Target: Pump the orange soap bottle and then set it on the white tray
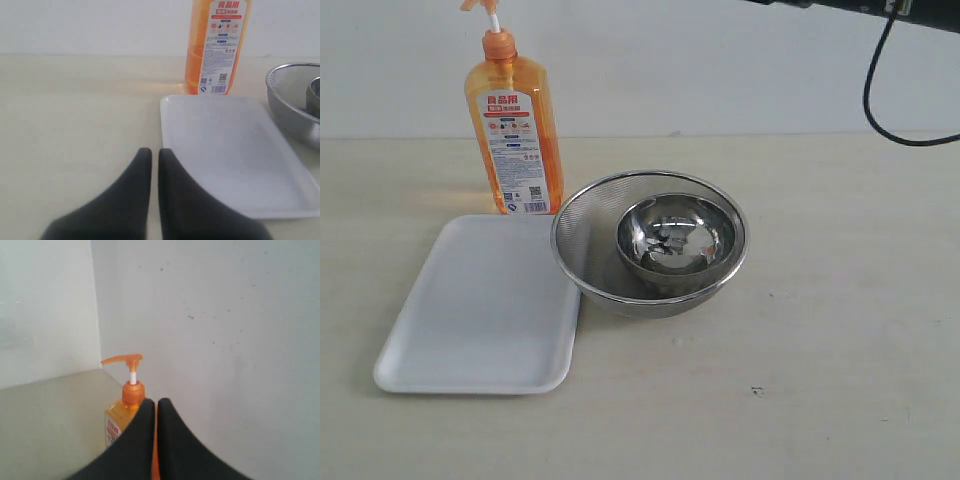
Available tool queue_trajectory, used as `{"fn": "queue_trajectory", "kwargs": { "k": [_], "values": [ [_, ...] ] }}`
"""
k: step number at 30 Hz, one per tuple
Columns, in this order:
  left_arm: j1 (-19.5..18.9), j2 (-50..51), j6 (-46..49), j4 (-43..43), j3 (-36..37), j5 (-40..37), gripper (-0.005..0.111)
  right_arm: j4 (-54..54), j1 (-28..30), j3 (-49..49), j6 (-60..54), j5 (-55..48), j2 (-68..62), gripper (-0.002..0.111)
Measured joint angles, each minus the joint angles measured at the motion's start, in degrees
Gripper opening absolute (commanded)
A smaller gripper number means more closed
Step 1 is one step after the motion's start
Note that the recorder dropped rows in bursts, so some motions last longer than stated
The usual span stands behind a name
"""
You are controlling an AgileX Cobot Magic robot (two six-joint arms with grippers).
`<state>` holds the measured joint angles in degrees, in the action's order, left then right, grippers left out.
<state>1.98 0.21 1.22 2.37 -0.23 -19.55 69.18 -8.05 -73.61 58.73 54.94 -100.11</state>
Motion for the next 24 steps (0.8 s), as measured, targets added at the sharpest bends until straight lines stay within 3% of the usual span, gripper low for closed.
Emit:
{"fn": "queue_trajectory", "kwargs": {
  "k": [4, 12, 24],
  "values": [
    [0.00, 0.00, 0.00, 0.00, 0.00, 0.00, 0.005, 6.75, 0.14, -9.96, 1.49, 4.01, -9.79, 0.000],
    [0.00, 0.00, 0.00, 0.00, 0.00, 0.00, 0.005, 9.65, -1.25, -30.44, 4.39, 8.99, -26.80, 0.000],
    [0.00, 0.00, 0.00, 0.00, 0.00, 0.00, 0.005, 21.60, -5.05, -62.02, 20.67, 9.87, -44.61, 0.000]
  ]
}}
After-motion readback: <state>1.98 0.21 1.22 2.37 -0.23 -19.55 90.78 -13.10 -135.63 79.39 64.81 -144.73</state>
